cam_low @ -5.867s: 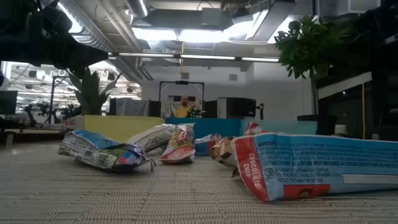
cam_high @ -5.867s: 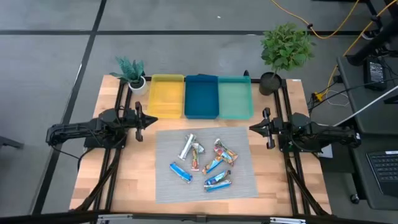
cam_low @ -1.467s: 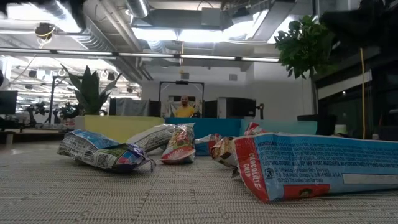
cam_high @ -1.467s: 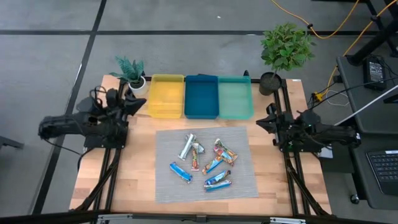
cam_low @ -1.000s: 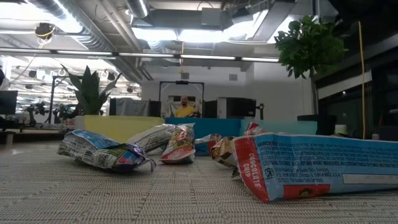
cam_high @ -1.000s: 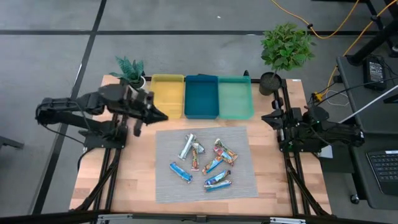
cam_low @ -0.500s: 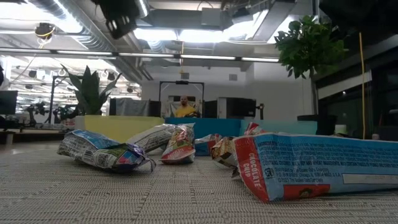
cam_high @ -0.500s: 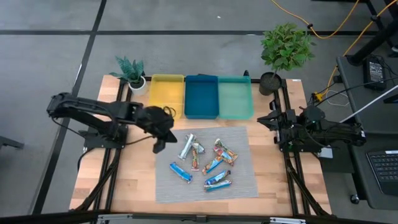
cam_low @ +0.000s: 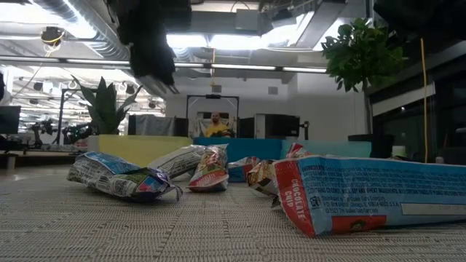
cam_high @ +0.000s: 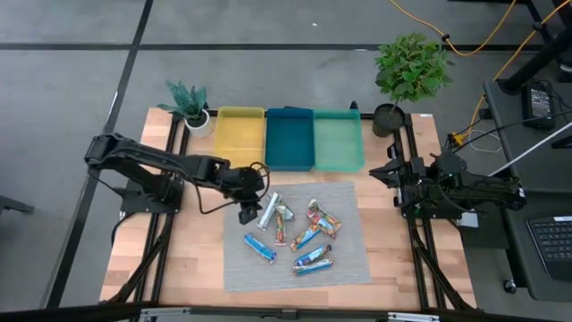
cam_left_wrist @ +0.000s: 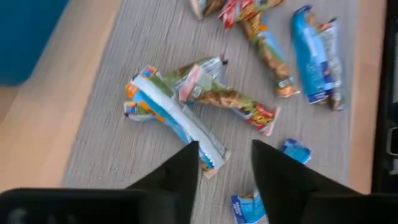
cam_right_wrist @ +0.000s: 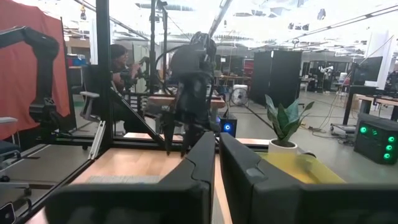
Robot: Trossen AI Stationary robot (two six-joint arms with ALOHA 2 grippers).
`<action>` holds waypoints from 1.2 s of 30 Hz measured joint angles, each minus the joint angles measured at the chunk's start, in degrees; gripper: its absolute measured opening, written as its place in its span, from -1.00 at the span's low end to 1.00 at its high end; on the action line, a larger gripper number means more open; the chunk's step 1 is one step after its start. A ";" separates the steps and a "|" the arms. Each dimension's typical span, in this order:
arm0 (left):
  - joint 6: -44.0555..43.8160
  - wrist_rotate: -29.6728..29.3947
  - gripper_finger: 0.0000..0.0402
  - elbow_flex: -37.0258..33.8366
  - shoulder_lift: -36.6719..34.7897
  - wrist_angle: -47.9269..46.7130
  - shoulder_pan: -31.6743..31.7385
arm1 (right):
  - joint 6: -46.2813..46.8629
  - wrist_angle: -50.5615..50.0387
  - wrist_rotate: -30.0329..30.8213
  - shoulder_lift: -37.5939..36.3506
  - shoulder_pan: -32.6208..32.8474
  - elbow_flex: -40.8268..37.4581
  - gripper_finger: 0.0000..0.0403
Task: Pick and place Granola Bars by type
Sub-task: Put the yellow granola bar into the yellow bin
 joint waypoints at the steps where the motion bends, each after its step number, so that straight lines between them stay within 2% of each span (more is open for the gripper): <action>1: -0.43 0.00 -0.19 0.00 0.69 -0.01 0.00 | 0.05 -0.01 -0.01 0.00 0.00 0.00 -0.86; 6: -3.25 -0.06 0.15 0.00 4.34 0.58 -0.49 | 0.12 -0.07 -0.02 0.00 0.00 0.00 -0.86; 11: -6.55 0.10 0.29 0.00 8.64 2.83 -1.89 | 0.12 -0.75 -0.01 0.00 0.00 0.00 -0.86; 18: -6.71 -3.81 0.29 0.00 15.13 8.85 -3.83 | 0.10 -1.10 -0.02 0.00 0.00 0.00 -0.86; 22: -9.84 -6.81 0.30 0.00 19.01 9.44 -3.87 | 0.12 -1.09 -0.07 0.00 0.00 0.00 -0.86; 27: -15.06 -7.63 0.28 0.03 23.07 10.37 -3.63 | 0.19 -1.09 -1.51 0.00 -0.01 0.00 -0.86; 32: -19.77 -8.06 0.27 0.28 23.97 10.85 -3.60 | 0.16 -2.12 -3.02 0.00 0.00 0.00 -0.86; 36: -20.48 -8.37 0.11 1.11 23.73 9.60 -3.58 | 0.22 -3.53 -3.10 -0.02 0.00 0.00 -0.86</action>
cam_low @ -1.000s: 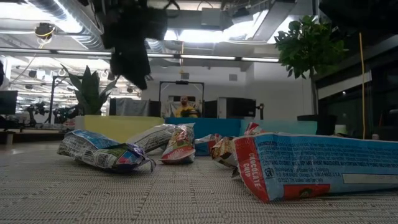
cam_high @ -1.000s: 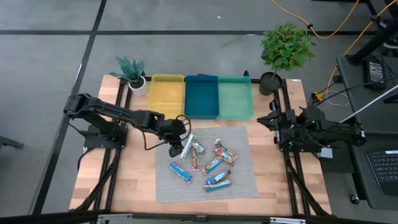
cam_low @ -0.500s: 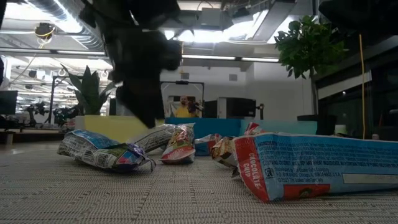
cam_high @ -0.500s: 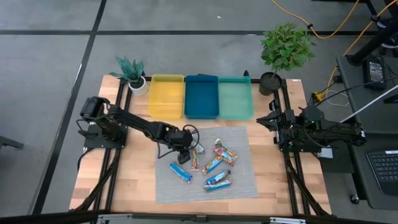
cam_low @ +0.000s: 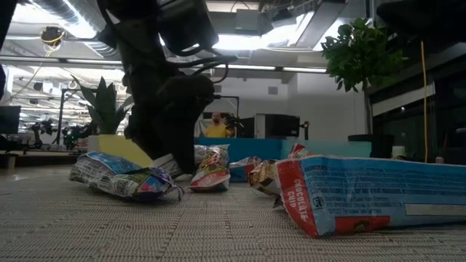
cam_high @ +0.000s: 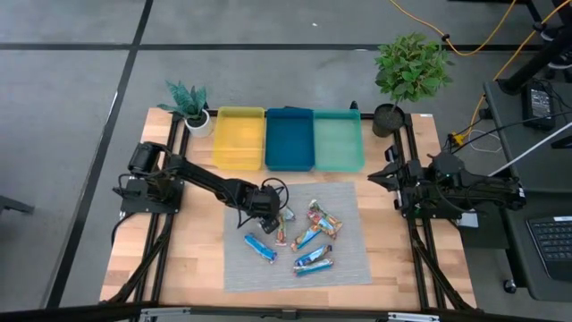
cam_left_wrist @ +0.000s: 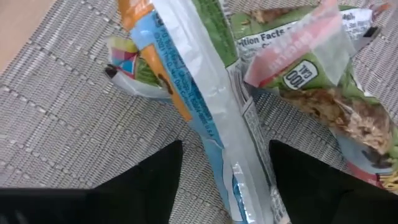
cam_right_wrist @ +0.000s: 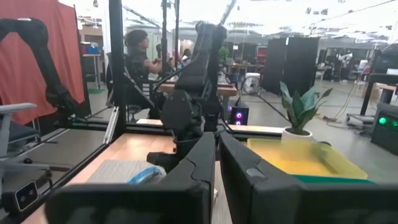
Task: Pick and place Granola Bars by type
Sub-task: Put the yellow granola bar into the yellow bin
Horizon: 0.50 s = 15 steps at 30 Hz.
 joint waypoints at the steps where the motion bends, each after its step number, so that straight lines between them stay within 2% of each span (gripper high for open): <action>1: -0.06 0.02 0.04 0.33 0.05 -0.20 0.03 | -0.03 -0.31 0.00 0.01 0.00 -0.01 -0.86; 11: 2.64 1.47 -0.80 6.15 -4.32 -2.79 0.37 | -0.16 -0.50 0.02 -0.02 0.00 -0.04 -0.86; 13: 4.97 1.39 -0.93 8.14 -6.32 -3.73 0.49 | -0.21 -0.58 0.01 0.00 -0.01 -0.04 -0.86; 15: 7.69 -0.07 -0.97 10.22 -8.60 -6.49 0.80 | -0.28 -0.51 0.07 0.00 -0.06 -0.04 -0.86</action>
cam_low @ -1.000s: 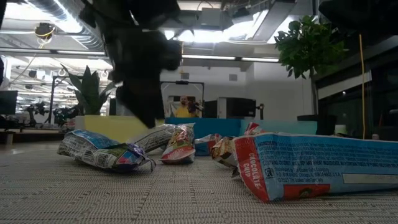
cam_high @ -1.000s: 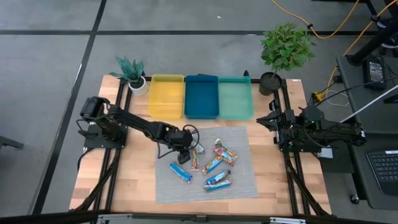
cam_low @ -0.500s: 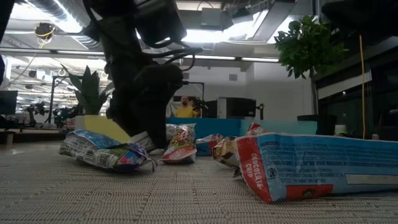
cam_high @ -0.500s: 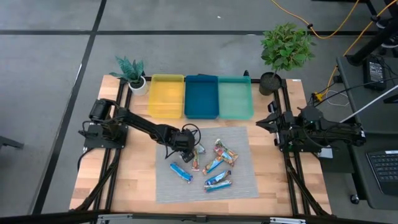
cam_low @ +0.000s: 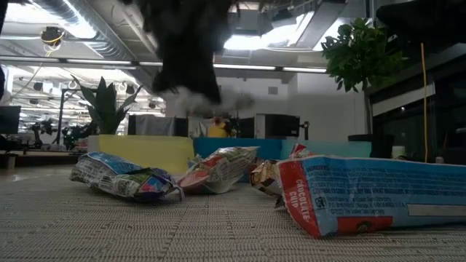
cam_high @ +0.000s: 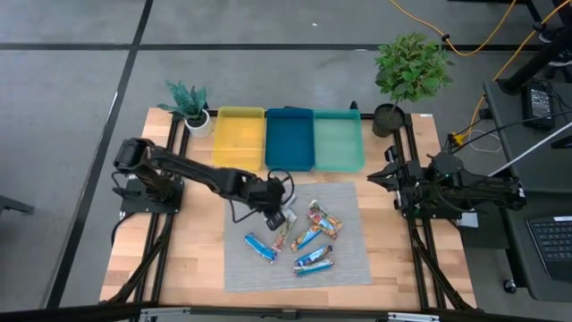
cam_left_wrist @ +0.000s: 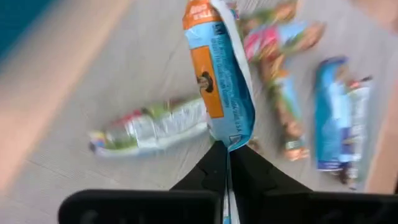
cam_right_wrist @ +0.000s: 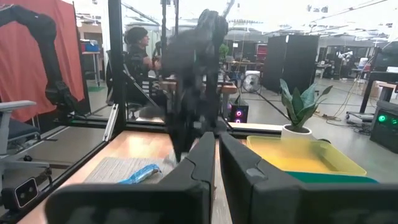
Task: Pick and place Granola Bars by type
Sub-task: Put the yellow granola bar into the yellow bin
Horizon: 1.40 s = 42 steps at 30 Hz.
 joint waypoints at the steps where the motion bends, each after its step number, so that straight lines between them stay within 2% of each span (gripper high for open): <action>1: 1.51 -0.85 -0.97 1.11 -1.25 -1.13 0.25 | -0.03 -0.05 -0.01 0.00 -0.01 0.00 -0.86; 6: 10.58 -6.73 -0.99 5.75 -9.44 -4.55 1.84 | -1.74 -0.04 0.28 0.00 -0.01 0.00 -0.86; 11: 24.72 -11.31 -0.99 7.42 -19.42 5.24 1.89 | -3.03 -0.05 1.51 0.02 -0.03 0.00 -0.86; 15: 29.93 -12.67 -1.00 7.42 -25.10 9.00 1.80 | -2.99 -0.01 1.62 0.00 -0.01 0.00 -0.86; 17: 32.09 -11.32 -0.99 7.43 -26.76 10.21 1.78 | -2.97 -0.02 1.64 0.00 -0.01 0.00 -0.86; 22: 41.04 1.83 -1.00 7.36 -29.41 15.90 1.60 | -3.03 -0.05 1.89 0.00 -0.01 0.00 -0.86; 24: 43.33 3.01 -0.99 7.38 -30.04 17.84 1.23 | -3.03 -0.05 2.40 0.00 -0.01 0.00 -0.86; 27: 44.33 0.60 -0.99 7.38 -30.36 17.57 1.04 | -3.03 -0.11 3.70 0.00 -0.01 0.00 -0.86; 32: 44.78 0.23 -0.99 7.36 -30.46 16.09 1.49 | -3.03 -0.16 4.48 0.00 -0.01 0.00 -0.86; 37: 42.30 -5.10 -1.00 7.36 -30.46 11.83 3.35 | -3.03 -0.20 4.50 0.00 -0.01 0.00 -0.86; 42: 41.45 -1.65 -0.99 7.36 -30.46 10.93 5.89 | -3.03 -0.20 4.52 0.00 -0.01 0.00 -0.86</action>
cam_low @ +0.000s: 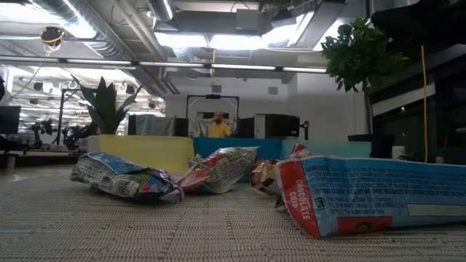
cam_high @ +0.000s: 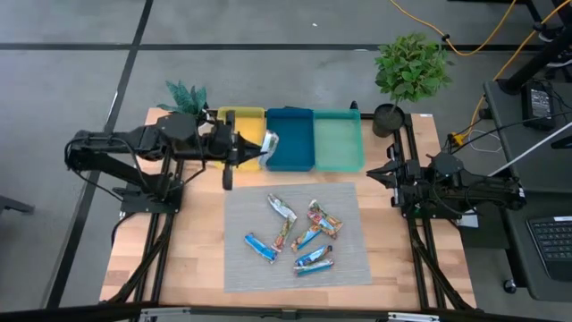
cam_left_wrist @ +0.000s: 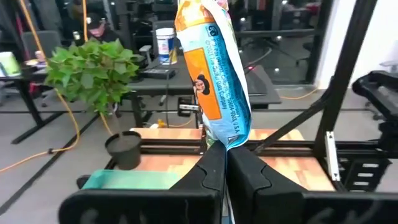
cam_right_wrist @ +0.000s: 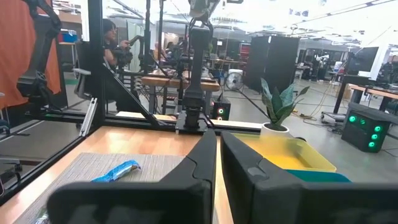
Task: Pick and place Granola Bars by type
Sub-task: Put the yellow granola bar into the yellow bin
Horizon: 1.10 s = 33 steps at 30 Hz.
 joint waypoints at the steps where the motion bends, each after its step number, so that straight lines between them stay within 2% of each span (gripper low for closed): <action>1: -0.05 -0.11 -0.99 0.00 0.00 -0.03 0.38 | 0.00 0.00 0.00 0.00 0.00 0.00 -0.86; 10: -2.53 -11.77 -0.99 0.00 -0.79 -0.72 8.95 | 0.21 -0.02 0.01 0.00 0.00 0.00 -0.86; 19: -6.04 -11.48 -1.00 0.00 -1.11 -3.82 15.27 | 0.30 -0.07 0.07 0.00 0.00 0.00 -0.86; 25: -12.62 -20.90 -0.99 0.00 -1.12 -7.47 20.30 | 0.21 -0.07 0.09 0.00 0.00 0.00 -0.86; 33: -13.73 -19.99 -0.99 -0.02 -1.09 -9.77 23.94 | 0.32 -0.07 0.09 0.00 0.00 0.00 -0.86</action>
